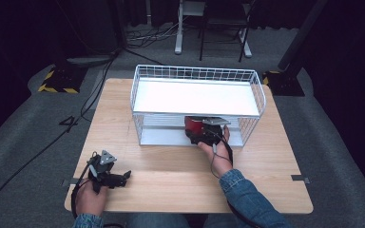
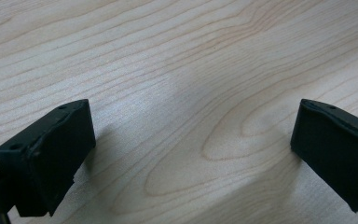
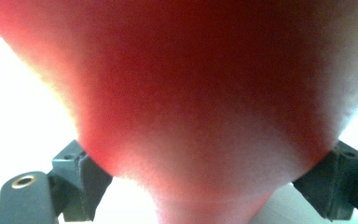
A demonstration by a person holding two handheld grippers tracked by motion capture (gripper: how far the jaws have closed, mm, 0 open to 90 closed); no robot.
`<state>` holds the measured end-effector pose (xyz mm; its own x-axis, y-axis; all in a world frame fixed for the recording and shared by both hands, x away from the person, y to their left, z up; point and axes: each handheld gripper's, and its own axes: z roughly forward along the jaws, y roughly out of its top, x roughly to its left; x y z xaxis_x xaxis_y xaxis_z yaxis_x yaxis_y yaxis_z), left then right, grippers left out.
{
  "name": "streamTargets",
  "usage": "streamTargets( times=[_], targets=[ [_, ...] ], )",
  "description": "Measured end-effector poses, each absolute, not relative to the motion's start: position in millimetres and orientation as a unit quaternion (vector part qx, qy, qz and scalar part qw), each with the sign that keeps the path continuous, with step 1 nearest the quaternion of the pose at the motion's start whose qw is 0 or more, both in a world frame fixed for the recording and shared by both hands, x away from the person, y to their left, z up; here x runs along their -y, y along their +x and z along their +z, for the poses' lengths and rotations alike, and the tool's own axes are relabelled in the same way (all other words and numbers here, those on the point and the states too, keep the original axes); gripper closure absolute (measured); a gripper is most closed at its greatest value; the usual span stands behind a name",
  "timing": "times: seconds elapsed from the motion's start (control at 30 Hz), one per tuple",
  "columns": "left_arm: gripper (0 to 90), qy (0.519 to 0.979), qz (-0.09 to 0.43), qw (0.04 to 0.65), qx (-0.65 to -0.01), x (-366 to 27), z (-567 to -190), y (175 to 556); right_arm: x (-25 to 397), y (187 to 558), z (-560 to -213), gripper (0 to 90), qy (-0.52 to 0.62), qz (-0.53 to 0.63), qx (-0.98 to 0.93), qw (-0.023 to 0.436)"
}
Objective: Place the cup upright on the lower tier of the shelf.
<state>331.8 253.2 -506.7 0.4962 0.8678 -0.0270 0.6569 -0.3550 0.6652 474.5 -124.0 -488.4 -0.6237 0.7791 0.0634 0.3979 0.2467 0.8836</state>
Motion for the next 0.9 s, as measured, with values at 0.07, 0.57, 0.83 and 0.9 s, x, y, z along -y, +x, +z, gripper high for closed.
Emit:
streamTargets(
  times=[0.07, 0.57, 0.83, 0.9],
  targets=[
    [0.0, 0.806, 0.168, 0.314, -0.473, -253.2, -506.8, 331.8, 124.4, 473.6, -488.2, 15.6, 0.386, 0.478, -0.763, 0.201],
    [0.0, 0.806, 0.168, 0.314, -0.473, -253.2, -506.8, 331.8, 141.8, 454.4, -480.3, 15.8, 0.381, 0.476, -0.767, 0.201],
    [0.0, 0.805, 0.168, 0.314, -0.475, -253.0, -506.8, 331.4, 160.8, 437.8, -466.6, 15.8, 0.371, 0.478, -0.772, 0.195],
    [0.1, 0.803, 0.170, 0.314, -0.477, -252.5, -507.1, 331.0, 165.8, 433.2, -462.7, 15.8, 0.367, 0.480, -0.773, 0.194]
  ],
)
